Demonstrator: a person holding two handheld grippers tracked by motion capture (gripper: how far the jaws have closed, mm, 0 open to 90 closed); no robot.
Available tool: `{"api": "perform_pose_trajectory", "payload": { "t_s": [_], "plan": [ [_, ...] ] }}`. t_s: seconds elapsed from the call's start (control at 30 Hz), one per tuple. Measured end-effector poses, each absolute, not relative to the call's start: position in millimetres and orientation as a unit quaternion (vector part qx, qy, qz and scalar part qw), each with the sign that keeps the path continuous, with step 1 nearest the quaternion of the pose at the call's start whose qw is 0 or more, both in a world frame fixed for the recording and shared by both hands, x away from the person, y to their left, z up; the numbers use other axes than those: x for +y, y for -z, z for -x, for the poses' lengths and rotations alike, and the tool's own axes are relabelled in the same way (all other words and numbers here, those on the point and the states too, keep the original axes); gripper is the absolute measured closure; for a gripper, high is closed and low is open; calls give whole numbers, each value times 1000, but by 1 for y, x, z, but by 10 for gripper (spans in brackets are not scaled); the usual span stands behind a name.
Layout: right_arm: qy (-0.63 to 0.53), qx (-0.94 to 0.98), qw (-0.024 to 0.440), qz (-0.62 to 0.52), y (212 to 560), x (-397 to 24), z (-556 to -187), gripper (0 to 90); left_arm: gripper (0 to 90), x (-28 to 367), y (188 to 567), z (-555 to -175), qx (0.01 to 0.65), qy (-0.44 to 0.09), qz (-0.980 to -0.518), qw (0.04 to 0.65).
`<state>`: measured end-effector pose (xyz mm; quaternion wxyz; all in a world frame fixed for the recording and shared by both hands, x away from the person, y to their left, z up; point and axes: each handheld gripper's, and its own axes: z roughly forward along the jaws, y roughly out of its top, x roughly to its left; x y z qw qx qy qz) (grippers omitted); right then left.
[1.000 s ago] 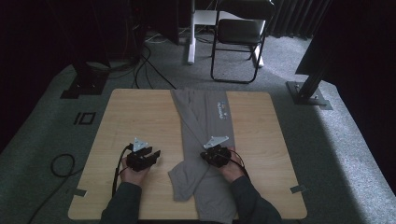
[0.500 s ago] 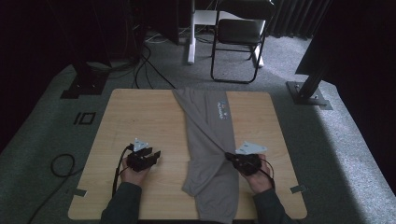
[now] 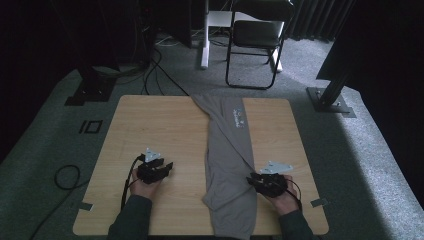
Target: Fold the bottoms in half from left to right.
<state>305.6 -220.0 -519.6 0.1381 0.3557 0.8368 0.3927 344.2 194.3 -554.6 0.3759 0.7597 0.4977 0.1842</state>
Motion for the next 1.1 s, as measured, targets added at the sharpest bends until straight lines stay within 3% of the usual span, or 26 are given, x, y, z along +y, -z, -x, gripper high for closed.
{"api": "perform_pose_trajectory", "payload": {
  "t_s": [0.1, 0.3, 0.4, 0.6, 0.9, 1.1],
  "plan": [
    [-399, 841, 125, -343, 520, -199, -316, 655, 554, 193, 555, -344, 496, -185, -762, 374],
    [-393, 855, 89, -327, 530, -152, -340, 497, 554, 191, 555, -343, 492, -187, -765, 371],
    [-375, 863, 73, -330, 536, -139, -348, 489, 554, 192, 555, -343, 492, -187, -765, 371],
    [-362, 872, 58, -326, 540, -144, -337, 868, 554, 192, 556, -343, 491, -186, -766, 372],
    [-377, 869, 91, -308, 524, -177, -295, 887, 553, 191, 556, -344, 491, -185, -766, 371],
    [-378, 863, 86, -323, 524, -206, -268, 880, 552, 191, 556, -343, 491, -185, -767, 370]
  ]
}}
